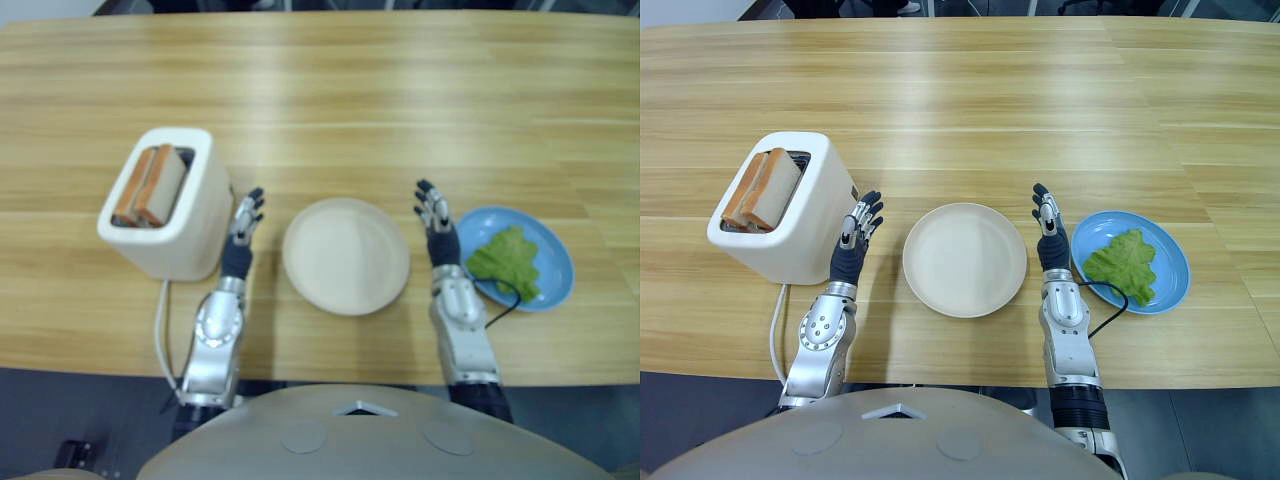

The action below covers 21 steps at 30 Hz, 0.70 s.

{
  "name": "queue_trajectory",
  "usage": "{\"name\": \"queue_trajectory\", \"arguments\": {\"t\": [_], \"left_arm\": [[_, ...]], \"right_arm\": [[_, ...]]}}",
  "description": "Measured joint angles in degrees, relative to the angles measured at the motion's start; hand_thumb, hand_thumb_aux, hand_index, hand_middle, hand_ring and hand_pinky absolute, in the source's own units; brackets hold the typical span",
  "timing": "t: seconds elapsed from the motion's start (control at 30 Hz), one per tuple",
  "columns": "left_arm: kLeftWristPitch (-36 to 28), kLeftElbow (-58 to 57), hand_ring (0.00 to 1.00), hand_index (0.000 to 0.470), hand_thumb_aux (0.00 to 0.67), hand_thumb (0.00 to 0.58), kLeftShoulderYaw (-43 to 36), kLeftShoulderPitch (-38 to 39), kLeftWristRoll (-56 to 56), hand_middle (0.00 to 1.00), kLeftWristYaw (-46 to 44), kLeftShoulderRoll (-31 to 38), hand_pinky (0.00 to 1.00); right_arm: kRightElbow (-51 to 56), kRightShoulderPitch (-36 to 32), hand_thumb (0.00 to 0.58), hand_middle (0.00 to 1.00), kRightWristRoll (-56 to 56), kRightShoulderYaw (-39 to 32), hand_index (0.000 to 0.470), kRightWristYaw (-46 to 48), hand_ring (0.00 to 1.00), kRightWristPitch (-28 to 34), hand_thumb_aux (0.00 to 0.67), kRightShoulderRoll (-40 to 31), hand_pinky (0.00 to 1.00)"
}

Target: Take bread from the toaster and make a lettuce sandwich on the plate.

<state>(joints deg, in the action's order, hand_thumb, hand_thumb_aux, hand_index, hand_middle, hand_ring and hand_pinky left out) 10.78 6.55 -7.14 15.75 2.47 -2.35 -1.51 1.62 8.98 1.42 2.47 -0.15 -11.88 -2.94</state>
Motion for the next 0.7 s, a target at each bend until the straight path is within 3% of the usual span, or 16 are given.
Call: {"name": "queue_trajectory", "arguments": {"t": [0.27,0.5,0.7], "left_arm": [[-4.45,1.02,0.00,0.000,0.000,0.000,-0.47,-0.01,0.01,0.00,0.70,-0.29,0.00],[-4.68,3.13,0.00,0.000,0.000,0.000,-1.56,0.14,1.66,0.00,0.96,0.24,0.00],[-8.55,22.26,0.00,0.000,0.000,0.000,-2.76,-0.64,6.03,0.00,-1.21,4.53,0.00]], "right_arm": [[0.00,-0.01,0.000,0.00,0.00,-0.08,0.000,0.11,0.00,0.22,0.000,-0.07,0.00],[0.00,-0.04,0.000,0.00,-0.01,-0.12,0.000,0.19,0.00,0.29,0.000,-0.10,0.00],[0.24,-0.15,0.000,0.00,-0.01,-0.13,0.000,0.20,0.00,0.31,0.000,-0.15,0.00]]}}
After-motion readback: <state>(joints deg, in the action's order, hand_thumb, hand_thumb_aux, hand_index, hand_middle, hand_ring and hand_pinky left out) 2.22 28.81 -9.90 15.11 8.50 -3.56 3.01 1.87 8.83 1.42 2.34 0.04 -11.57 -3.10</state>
